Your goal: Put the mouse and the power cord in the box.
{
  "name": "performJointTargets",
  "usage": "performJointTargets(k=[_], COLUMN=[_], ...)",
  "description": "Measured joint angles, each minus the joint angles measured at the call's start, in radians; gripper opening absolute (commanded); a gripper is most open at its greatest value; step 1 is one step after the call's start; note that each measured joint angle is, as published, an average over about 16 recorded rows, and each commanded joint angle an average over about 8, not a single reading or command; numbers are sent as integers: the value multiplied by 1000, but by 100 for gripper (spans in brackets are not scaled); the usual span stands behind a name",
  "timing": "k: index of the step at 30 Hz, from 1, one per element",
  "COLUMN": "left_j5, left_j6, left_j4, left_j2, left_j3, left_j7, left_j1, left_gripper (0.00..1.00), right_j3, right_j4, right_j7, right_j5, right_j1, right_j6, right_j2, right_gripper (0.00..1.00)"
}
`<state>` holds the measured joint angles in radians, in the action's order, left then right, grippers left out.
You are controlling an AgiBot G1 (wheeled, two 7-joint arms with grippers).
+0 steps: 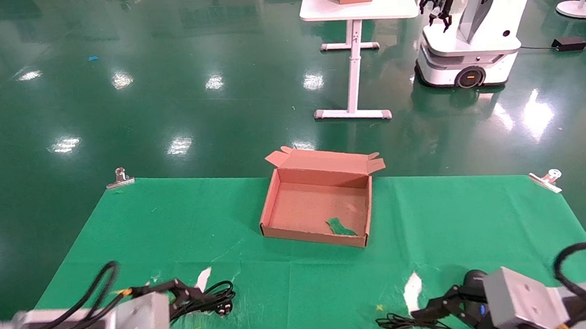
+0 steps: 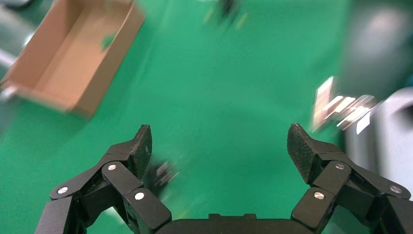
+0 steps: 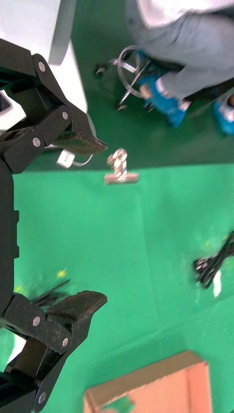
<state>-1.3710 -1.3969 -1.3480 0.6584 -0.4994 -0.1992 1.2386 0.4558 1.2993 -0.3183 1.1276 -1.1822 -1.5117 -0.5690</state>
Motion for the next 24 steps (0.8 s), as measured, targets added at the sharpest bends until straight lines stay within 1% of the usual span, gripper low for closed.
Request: performJointTargets(k=[8, 13, 18, 24], left_j5=[-126, -207, -347, -532], left_j6=[34, 57, 105, 169], left_j4=[4, 15, 32, 68], left_j2=[25, 50, 100, 183], left_j3=[-40, -65, -107, -161], left_j7=[3, -24, -82, -174], left_j1=[32, 41, 55, 76], left_gripper=[100, 100, 100, 100], right_j3=[16, 15, 15, 12], right_j4=[-5, -5, 0, 13], right_j7=[-3, 0, -1, -10], right_j5=[29, 23, 21, 18], right_j1=[-9, -1, 6, 10], right_j6=[2, 5, 10, 20], right_j2=[-4, -4, 0, 8], right_gripper=[100, 100, 100, 100])
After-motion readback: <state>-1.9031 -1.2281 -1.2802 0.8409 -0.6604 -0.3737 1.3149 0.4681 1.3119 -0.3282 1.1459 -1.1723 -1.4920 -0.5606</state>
